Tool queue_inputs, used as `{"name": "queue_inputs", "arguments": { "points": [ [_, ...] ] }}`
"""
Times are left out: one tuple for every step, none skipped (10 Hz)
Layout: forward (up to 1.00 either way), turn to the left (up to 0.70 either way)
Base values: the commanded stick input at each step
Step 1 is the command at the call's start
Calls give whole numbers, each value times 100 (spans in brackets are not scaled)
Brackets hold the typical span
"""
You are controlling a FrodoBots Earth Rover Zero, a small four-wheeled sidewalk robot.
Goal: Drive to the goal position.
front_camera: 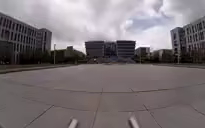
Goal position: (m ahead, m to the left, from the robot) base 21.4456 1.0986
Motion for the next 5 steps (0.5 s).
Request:
{"name": "queue_inputs", "arguments": {
  "points": [
    [100, 0],
    [100, 0],
    [100, 0],
    [100, 0],
    [100, 0]
  ]
}}
